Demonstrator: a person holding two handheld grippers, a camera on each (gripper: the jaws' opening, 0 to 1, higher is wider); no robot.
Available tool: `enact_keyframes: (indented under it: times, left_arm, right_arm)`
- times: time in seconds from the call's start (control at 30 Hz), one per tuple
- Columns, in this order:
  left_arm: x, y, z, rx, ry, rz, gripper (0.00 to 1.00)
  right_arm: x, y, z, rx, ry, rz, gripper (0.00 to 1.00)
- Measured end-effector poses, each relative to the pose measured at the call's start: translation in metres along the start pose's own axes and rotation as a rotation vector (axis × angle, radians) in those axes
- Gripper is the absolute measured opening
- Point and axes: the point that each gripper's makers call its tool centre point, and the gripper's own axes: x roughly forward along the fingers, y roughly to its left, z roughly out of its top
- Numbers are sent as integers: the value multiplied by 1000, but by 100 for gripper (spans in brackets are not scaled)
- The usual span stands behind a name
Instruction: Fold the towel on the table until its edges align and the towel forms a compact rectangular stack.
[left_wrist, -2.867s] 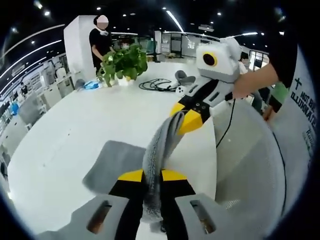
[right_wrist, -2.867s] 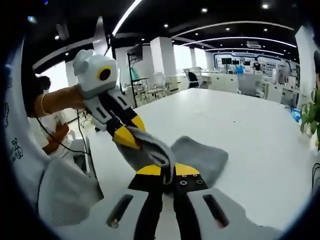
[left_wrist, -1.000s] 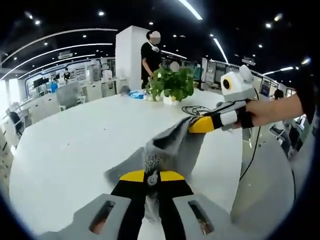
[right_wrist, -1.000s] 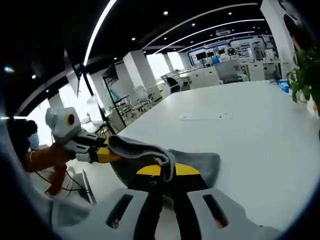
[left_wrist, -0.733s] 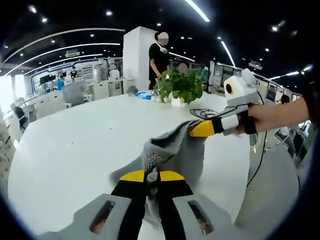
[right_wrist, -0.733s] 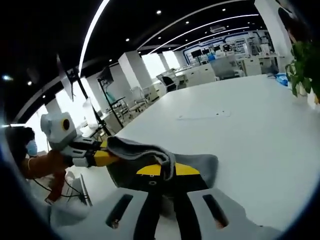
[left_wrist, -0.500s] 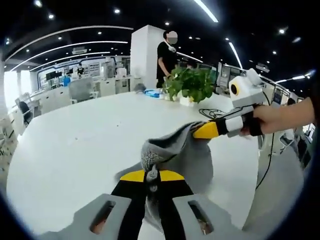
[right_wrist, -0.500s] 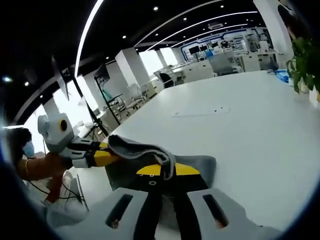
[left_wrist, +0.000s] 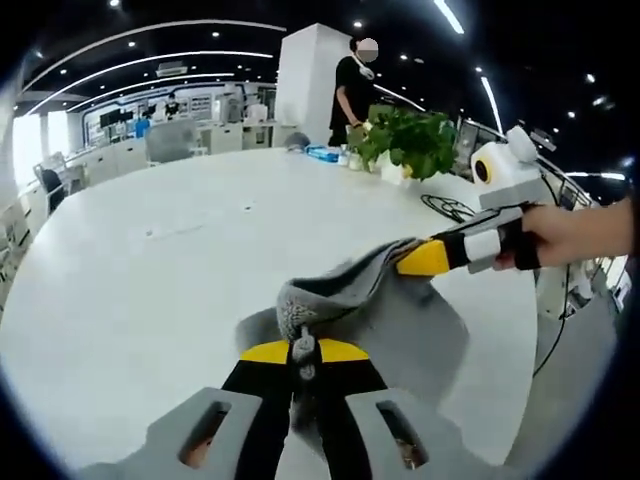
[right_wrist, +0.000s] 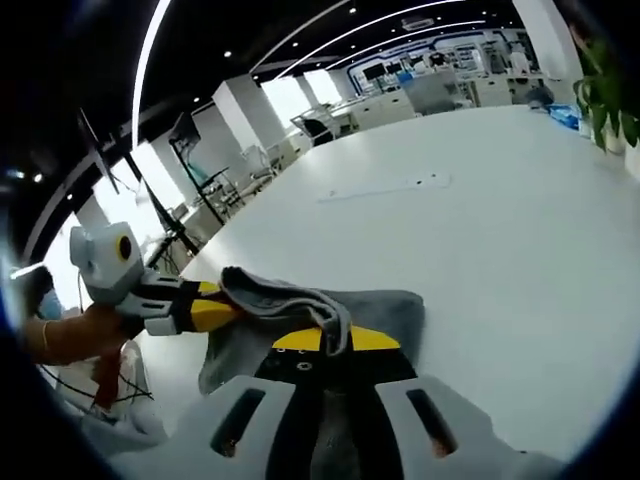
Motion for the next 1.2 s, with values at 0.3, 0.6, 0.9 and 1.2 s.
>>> enact_keyframes:
  times: [0.3, 0.6, 0.9, 1.2]
  left_arm:
    - [21, 8, -17, 18, 76, -3, 10]
    - [24, 19, -16, 13, 74, 24, 20]
    - [18, 25, -9, 11, 27, 48, 26]
    - [6, 38, 3, 29, -12, 93, 27]
  right_arm:
    - [20, -15, -8, -47, 36, -33, 6]
    - [21, -29, -9, -67, 46, -72, 13]
    - [11, -41, -5, -102, 31, -135, 21]
    - [0, -43, -3, -132, 33, -159, 21]
